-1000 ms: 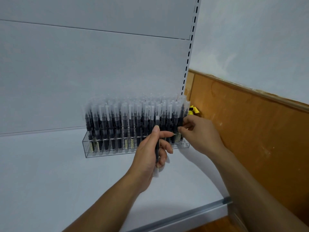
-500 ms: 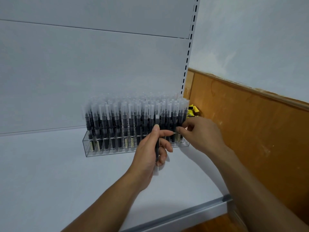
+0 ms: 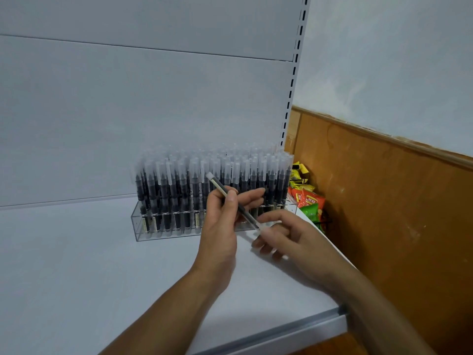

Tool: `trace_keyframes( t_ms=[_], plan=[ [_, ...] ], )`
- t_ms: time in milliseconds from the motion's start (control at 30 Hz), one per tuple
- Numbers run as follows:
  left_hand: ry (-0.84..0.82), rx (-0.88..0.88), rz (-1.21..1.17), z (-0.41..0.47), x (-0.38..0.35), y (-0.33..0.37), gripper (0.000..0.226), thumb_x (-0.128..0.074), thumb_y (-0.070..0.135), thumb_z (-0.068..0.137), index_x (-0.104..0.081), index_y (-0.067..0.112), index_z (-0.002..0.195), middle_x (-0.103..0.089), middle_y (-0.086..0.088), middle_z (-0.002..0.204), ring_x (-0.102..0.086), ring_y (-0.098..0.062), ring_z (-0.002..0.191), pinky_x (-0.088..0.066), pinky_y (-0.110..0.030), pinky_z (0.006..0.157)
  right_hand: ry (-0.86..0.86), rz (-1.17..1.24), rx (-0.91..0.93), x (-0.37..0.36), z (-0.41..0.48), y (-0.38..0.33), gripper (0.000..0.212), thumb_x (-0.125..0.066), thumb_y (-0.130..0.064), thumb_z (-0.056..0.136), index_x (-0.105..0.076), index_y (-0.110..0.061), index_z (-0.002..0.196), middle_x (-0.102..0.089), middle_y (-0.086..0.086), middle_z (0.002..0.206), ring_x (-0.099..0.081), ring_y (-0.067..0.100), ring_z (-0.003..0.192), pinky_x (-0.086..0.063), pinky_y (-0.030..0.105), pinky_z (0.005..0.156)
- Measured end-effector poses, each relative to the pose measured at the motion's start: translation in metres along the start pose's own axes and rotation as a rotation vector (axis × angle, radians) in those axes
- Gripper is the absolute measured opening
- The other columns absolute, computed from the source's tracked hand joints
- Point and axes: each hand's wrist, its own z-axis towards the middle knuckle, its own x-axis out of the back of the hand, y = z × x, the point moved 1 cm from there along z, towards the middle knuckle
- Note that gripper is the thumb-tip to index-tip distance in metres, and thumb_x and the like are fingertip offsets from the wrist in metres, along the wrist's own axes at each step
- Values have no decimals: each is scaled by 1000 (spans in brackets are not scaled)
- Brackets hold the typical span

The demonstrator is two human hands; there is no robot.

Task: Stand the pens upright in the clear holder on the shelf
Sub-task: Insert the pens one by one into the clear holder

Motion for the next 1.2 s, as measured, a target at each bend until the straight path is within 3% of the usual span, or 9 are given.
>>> trace_keyframes(
  t_ms=[67, 133, 267, 400, 533, 600, 733, 900, 1200],
  plan=[
    [5, -8, 12, 0, 0, 1, 23, -40, 34, 96, -47, 16, 110, -72, 0, 111, -63, -13, 110, -45, -37, 97, -2, 16, 29, -6, -2, -2, 28, -65, -7, 86, -60, -14, 112, -66, 20, 81, -65, 15, 68, -52, 19, 60],
    [11, -20, 44, -1, 0, 1, 32, -46, 33, 92, -51, 11, 114, -71, 4, 111, -62, -9, 109, -47, -30, 95, 109, 88, 115, -3, 0, -4, 25, -63, -1, 85, -61, -8, 109, -67, 10, 73, -61, 16, 63, -50, 21, 55],
    [11, -47, 63, -2, -2, 0, 30, -52, 23, 91, -57, 5, 114, -71, 1, 110, -64, -8, 104, -50, -15, 84, 272, 446, 193, 7, 4, -8, 28, -67, -14, 75, -67, -9, 102, -66, 5, 72, -57, 10, 61, -47, 17, 52],
    [-14, -14, 180, -6, -3, -6, 15, -57, 25, 93, -63, 19, 106, -70, 6, 103, -64, -1, 98, -47, -13, 81, 368, 612, 226, 8, 9, -8, 15, -66, -25, 81, -66, -16, 92, -61, -4, 71, -53, 4, 58, -43, 14, 50],
    [-64, -414, 1026, -7, 5, -19, 27, -50, 40, 91, -59, 34, 115, -55, 26, 117, -43, 3, 120, -28, -17, 103, 616, 303, 326, 40, 12, -21, 15, -57, -27, 94, -62, -13, 92, -66, 2, 81, -63, 8, 63, -50, 17, 51],
    [-83, -457, 1205, -5, 6, -25, 37, -48, 34, 91, -56, 28, 126, -51, 17, 128, -36, -5, 127, -21, -23, 110, 700, 102, 382, 58, 14, -32, 14, -53, -25, 98, -59, -14, 92, -67, 1, 81, -64, 9, 64, -52, 21, 53],
    [-111, -407, 1400, -6, 6, -28, 50, -46, 29, 89, -50, 17, 137, -47, 5, 140, -30, -17, 132, -24, -39, 116, 738, -294, 464, 74, 26, -47, 12, -54, -29, 97, -55, -25, 85, -67, -1, 83, -66, 11, 67, -54, 28, 57],
    [-130, -390, 1544, -6, 5, -31, 50, -48, 27, 87, -52, 14, 135, -50, 3, 138, -37, -24, 129, -29, -39, 111, 649, -697, 414, 75, 45, -51, 14, -54, -39, 96, -55, -26, 91, -67, 2, 84, -67, 24, 75, -57, 52, 66],
    [-158, -379, 1619, -4, 1, -33, 49, -50, 25, 89, -51, 13, 136, -44, 0, 144, -34, -27, 131, -28, -40, 112, 569, -993, 345, 73, 56, -56, 23, -52, -44, 96, -55, -21, 93, -62, -3, 83, -59, 15, 73, -48, 30, 58]
  ],
)
